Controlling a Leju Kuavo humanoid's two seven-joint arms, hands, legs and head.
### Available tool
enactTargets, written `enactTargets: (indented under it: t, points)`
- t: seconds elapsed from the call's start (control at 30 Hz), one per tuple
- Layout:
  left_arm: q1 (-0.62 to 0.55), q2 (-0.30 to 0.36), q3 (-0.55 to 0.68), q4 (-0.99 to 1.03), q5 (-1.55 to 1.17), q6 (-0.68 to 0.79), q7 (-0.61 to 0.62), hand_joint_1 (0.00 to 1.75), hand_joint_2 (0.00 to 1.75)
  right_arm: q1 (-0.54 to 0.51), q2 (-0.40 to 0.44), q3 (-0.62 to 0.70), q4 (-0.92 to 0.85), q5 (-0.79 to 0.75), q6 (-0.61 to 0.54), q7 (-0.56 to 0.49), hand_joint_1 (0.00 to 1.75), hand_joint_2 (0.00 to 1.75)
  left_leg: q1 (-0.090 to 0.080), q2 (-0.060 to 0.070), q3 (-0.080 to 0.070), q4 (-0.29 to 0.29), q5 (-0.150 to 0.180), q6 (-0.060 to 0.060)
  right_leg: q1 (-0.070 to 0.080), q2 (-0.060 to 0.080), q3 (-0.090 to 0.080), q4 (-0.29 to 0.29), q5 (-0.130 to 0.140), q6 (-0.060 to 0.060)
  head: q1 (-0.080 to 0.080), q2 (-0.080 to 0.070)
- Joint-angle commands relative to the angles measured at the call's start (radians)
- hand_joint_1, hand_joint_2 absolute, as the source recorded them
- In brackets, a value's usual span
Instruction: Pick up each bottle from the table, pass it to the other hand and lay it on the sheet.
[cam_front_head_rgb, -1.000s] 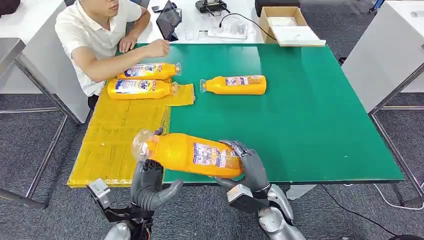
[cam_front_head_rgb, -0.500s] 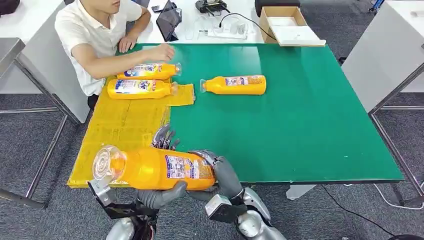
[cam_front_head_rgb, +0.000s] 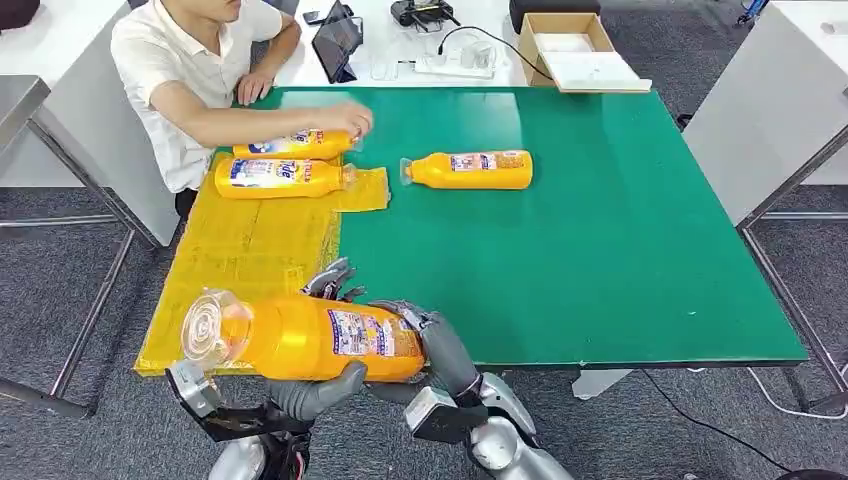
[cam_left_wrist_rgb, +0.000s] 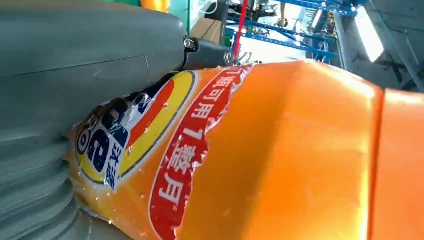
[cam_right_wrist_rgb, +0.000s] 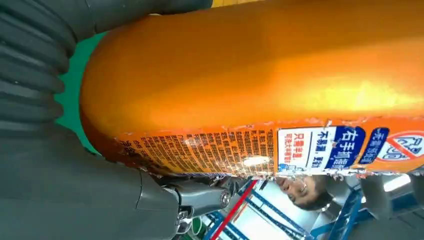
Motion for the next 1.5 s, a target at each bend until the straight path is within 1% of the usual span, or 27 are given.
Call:
enactTargets:
  t: [0.03,0.07,0.17,0.3,0.33,0.37,0.4,0.5,0.53,0.57,0.6,0.67,0.7,0.73,0.77,0.83,0.93,0.97,1.03,1.07,1.13,1.17,1.2,1.27,1.33,1.4,1.5]
  points:
    - [-0.021,0.023,0.020,0.042,0.093,-0.133,0.014,1.75,1.75,0.010,-0.033,0.051,0.059,0.012,0.047,-0.014,0.00,1.75,0.001,0.000,0.004,-0.002,-0.001,-0.001,0.001,-0.001,0.004,-0.002,-0.001,-0.002,0.000,0.000]
    - [-0.021,0.027,0.029,0.046,0.108,-0.155,0.021,1.75,1.75,0.018,-0.042,0.053,0.044,0.025,0.041,-0.023,0.00,0.00,0.001,0.000,0.007,-0.002,-0.002,-0.002,0.002,-0.002,0.007,-0.002,-0.002,-0.002,0.000,0.000]
    - [-0.017,0.032,0.050,0.054,0.129,-0.203,0.034,1.75,1.75,0.041,-0.064,0.045,0.009,0.052,0.029,-0.045,0.00,0.00,0.001,-0.001,0.004,-0.001,-0.001,-0.001,0.001,-0.002,0.004,-0.001,-0.001,-0.002,0.000,0.000]
    - [-0.013,0.028,0.062,0.052,0.126,-0.222,0.041,1.75,1.75,0.050,-0.072,0.036,-0.002,0.075,0.022,-0.056,0.00,0.00,0.002,0.000,0.009,-0.001,-0.003,-0.003,0.002,-0.003,0.009,-0.002,-0.004,-0.003,0.000,0.000]
    - [-0.012,0.030,0.068,0.051,0.128,-0.228,0.042,1.75,1.75,0.059,-0.079,0.026,-0.010,0.088,0.007,-0.062,0.00,0.00,0.000,0.000,0.003,-0.001,-0.001,-0.001,0.001,-0.002,0.003,-0.001,-0.001,-0.001,0.000,0.000]
    - [-0.010,0.036,0.077,0.048,0.115,-0.229,0.046,1.75,1.75,0.075,-0.087,0.007,-0.024,0.102,-0.009,-0.069,0.00,0.00,0.001,-0.001,0.006,-0.002,-0.002,-0.002,0.002,-0.003,0.007,-0.002,-0.002,-0.002,0.000,0.000]
    - [-0.007,0.038,0.088,0.045,0.097,-0.220,0.044,1.75,1.75,0.088,-0.091,-0.011,-0.033,0.110,-0.019,-0.075,0.00,0.00,0.000,-0.001,0.003,-0.001,-0.001,-0.001,0.001,-0.002,0.004,-0.001,-0.001,-0.001,0.000,0.000]
    - [-0.002,0.042,0.109,0.040,0.055,-0.196,0.045,1.75,1.75,0.113,-0.095,-0.049,-0.058,0.124,-0.041,-0.088,0.00,0.00,0.001,-0.002,0.005,-0.002,-0.001,-0.002,0.001,-0.004,0.006,-0.002,-0.002,-0.002,0.000,0.000]
    - [0.002,0.047,0.120,0.038,0.019,-0.159,0.054,1.75,1.75,0.129,-0.092,-0.074,-0.074,0.128,-0.064,-0.093,0.00,0.00,0.000,-0.002,0.003,-0.001,-0.001,-0.001,0.001,-0.003,0.004,-0.001,-0.002,-0.001,0.000,0.000]
    - [0.007,0.053,0.138,0.034,-0.095,-0.046,0.053,1.75,1.75,0.155,-0.087,-0.113,-0.103,0.127,-0.096,-0.099,0.00,0.00,0.001,-0.002,0.006,-0.001,-0.002,-0.002,0.001,-0.004,0.006,-0.001,-0.003,-0.002,0.000,0.000]
    - [0.008,0.055,0.145,0.032,-0.170,0.030,0.049,1.75,1.75,0.174,-0.085,-0.140,-0.125,0.127,-0.113,-0.103,0.00,0.00,0.000,-0.002,0.003,-0.001,-0.001,-0.001,0.001,-0.003,0.004,-0.001,-0.002,-0.002,0.000,0.000]
    - [0.002,0.053,0.161,0.025,-0.513,0.346,0.006,1.75,1.75,0.222,-0.058,-0.229,-0.212,0.111,-0.190,-0.115,0.00,0.00,0.001,-0.002,0.004,-0.001,-0.001,-0.002,0.001,-0.004,0.005,0.000,-0.003,-0.002,0.000,0.000]
    - [0.005,0.058,0.155,0.015,-0.554,0.387,0.013,1.75,1.75,0.236,-0.039,-0.271,-0.249,0.106,-0.238,-0.115,0.00,0.00,0.000,-0.002,0.003,-0.001,-0.001,-0.002,0.001,-0.003,0.004,0.000,-0.002,-0.002,0.000,0.000]
    - [0.011,0.066,0.157,0.008,-0.591,0.418,0.028,1.75,1.75,0.242,-0.032,-0.295,-0.275,0.098,-0.255,-0.109,0.00,0.00,0.000,-0.002,0.001,0.000,0.000,-0.001,0.000,-0.003,0.001,0.000,-0.001,-0.001,0.000,0.000]
    - [0.020,0.072,0.158,-0.003,-0.601,0.430,0.034,1.75,1.75,0.244,-0.028,-0.312,-0.298,0.093,-0.259,-0.101,0.00,0.00,0.001,-0.002,0.003,0.000,-0.002,-0.002,0.001,-0.004,0.004,0.001,-0.003,-0.002,0.000,0.000]
    - [0.035,0.085,0.163,-0.008,-0.718,0.525,0.060,1.75,1.75,0.249,0.016,-0.390,-0.335,0.052,-0.347,-0.103,0.00,0.00,0.000,0.001,0.001,0.000,-0.001,-0.001,0.000,0.000,0.001,0.001,-0.001,-0.002,0.000,0.000]
    - [0.041,0.095,0.167,0.001,-0.810,0.599,0.098,1.75,1.75,0.242,0.042,-0.458,-0.361,0.021,-0.418,-0.095,0.00,0.00,0.000,0.001,0.003,-0.001,-0.002,-0.002,0.001,-0.001,0.003,0.000,-0.002,-0.002,0.000,0.000]
    - [0.040,0.096,0.168,0.001,-0.810,0.599,0.098,1.75,1.75,0.240,0.038,-0.460,-0.361,0.021,-0.416,-0.095,0.00,0.00,0.000,0.001,0.002,0.000,-0.001,-0.001,0.000,-0.001,0.002,0.001,-0.002,-0.002,0.000,0.000]
    - [0.019,0.102,0.166,0.045,-0.954,0.680,0.161,1.75,1.75,0.239,0.051,-0.488,-0.356,0.019,-0.458,-0.092,0.00,0.00,0.000,0.000,0.001,-0.001,-0.001,-0.001,0.000,-0.001,0.001,0.000,-0.001,-0.001,0.000,0.000]
    - [0.015,0.101,0.165,0.049,-0.956,0.680,0.162,1.75,1.75,0.238,0.051,-0.489,-0.353,0.019,-0.459,-0.092,0.00,0.00,0.000,0.000,0.002,-0.001,-0.001,-0.002,0.001,-0.001,0.003,0.000,-0.001,-0.002,0.000,0.000]
    - [-0.021,0.108,0.154,0.112,-1.073,0.683,0.241,1.75,1.75,0.236,0.052,-0.481,-0.328,0.025,-0.450,-0.082,0.00,0.00,0.000,0.000,0.004,-0.001,-0.001,-0.002,0.001,-0.002,0.004,-0.001,-0.002,-0.002,0.000,0.000]
    - [-0.028,0.108,0.154,0.122,-1.073,0.682,0.241,1.75,1.75,0.236,0.055,-0.481,-0.323,0.026,-0.453,-0.083,0.00,0.00,0.000,-0.001,0.003,-0.002,0.000,-0.002,0.001,-0.002,0.003,-0.001,-0.001,-0.002,0.000,0.000]
    - [-0.053,0.107,0.155,0.172,-1.112,0.668,0.281,1.75,1.75,0.232,0.049,-0.465,-0.304,0.029,-0.427,-0.072,0.00,0.00,0.000,-0.001,0.003,-0.001,0.000,-0.001,0.000,-0.002,0.003,-0.001,-0.001,-0.002,0.000,0.000]
    - [-0.078,0.103,0.154,0.211,-1.128,0.659,0.296,1.75,1.75,0.223,0.052,-0.460,-0.284,0.031,-0.419,-0.068,0.00,0.00,0.000,-0.002,0.004,-0.002,0.000,-0.002,0.001,-0.003,0.004,-0.002,-0.001,-0.002,0.000,0.000]
    - [-0.140,0.105,0.150,0.326,-1.214,0.622,0.377,1.75,1.75,0.202,0.046,-0.438,-0.244,0.043,-0.382,-0.048,0.00,0.00,0.001,-0.001,0.006,-0.003,0.000,-0.002,0.001,-0.003,0.006,-0.002,-0.001,-0.002,0.000,0.000]
    - [-0.168,0.100,0.154,0.382,-1.212,0.633,0.368,1.75,1.75,0.193,0.051,-0.436,-0.228,0.041,-0.383,-0.048,0.00,0.00,0.000,-0.001,0.003,-0.002,0.000,-0.001,0.000,-0.002,0.003,-0.002,0.000,-0.001,0.000,0.000]
    - [-0.168,0.100,0.154,0.382,-1.212,0.633,0.368,1.75,1.75,0.193,0.051,-0.436,-0.228,0.041,-0.383,-0.048,0.00,0.00,0.000,-0.001,0.003,-0.002,0.000,-0.001,0.001,-0.001,0.003,-0.002,0.000,-0.002,0.000,0.000]
